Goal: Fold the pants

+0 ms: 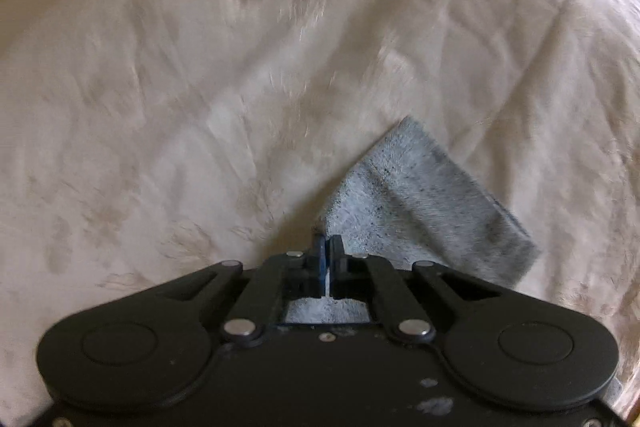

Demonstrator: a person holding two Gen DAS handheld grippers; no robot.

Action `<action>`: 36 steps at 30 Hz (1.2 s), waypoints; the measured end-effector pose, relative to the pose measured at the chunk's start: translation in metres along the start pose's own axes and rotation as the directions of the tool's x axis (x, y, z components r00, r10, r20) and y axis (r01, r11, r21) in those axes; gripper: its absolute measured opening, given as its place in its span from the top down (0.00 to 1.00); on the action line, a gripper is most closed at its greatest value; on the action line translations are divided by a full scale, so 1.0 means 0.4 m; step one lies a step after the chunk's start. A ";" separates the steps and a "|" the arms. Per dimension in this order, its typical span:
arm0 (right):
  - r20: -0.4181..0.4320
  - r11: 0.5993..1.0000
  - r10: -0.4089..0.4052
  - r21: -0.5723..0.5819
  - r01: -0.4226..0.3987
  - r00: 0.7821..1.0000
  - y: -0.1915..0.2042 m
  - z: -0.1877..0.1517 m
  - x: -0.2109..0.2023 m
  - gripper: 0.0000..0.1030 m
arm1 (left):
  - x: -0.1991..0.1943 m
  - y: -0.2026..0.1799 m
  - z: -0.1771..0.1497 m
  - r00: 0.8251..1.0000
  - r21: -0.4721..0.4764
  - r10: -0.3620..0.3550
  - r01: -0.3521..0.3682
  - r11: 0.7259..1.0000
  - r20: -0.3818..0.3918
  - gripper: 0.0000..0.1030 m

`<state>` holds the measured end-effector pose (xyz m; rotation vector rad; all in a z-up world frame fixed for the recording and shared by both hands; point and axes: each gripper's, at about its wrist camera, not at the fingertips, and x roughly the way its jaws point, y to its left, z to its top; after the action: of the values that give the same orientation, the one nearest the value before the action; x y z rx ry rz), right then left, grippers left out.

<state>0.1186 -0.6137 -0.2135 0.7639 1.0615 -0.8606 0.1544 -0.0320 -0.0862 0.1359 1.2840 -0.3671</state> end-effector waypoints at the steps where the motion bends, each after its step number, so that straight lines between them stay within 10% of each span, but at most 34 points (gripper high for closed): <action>1: 0.008 1.000 0.020 0.016 -0.020 1.000 -0.015 -0.002 -0.020 0.98 | -0.001 0.002 0.013 1.000 -0.007 -0.008 0.008 1.000 0.005 0.71; 16: -0.052 0.995 0.029 0.102 -0.024 0.998 -0.204 -0.191 -0.069 0.98 | 0.069 0.016 0.226 0.993 -0.223 -0.116 0.111 0.969 -0.008 0.59; 29: -0.067 0.991 0.052 0.126 -0.043 0.996 -0.234 -0.220 -0.069 0.98 | 0.181 0.000 0.256 0.986 -0.303 -0.023 -0.028 0.952 -0.163 0.44; 36: -0.074 0.990 0.058 0.135 -0.048 0.996 -0.240 -0.224 -0.070 0.98 | 0.275 -0.035 0.249 0.952 -0.264 0.054 -0.137 0.955 -0.302 0.38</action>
<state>-0.0094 -0.5752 -0.2257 0.9406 1.0550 -0.8686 0.2661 -0.0959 -0.1612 0.0095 1.6027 -0.0761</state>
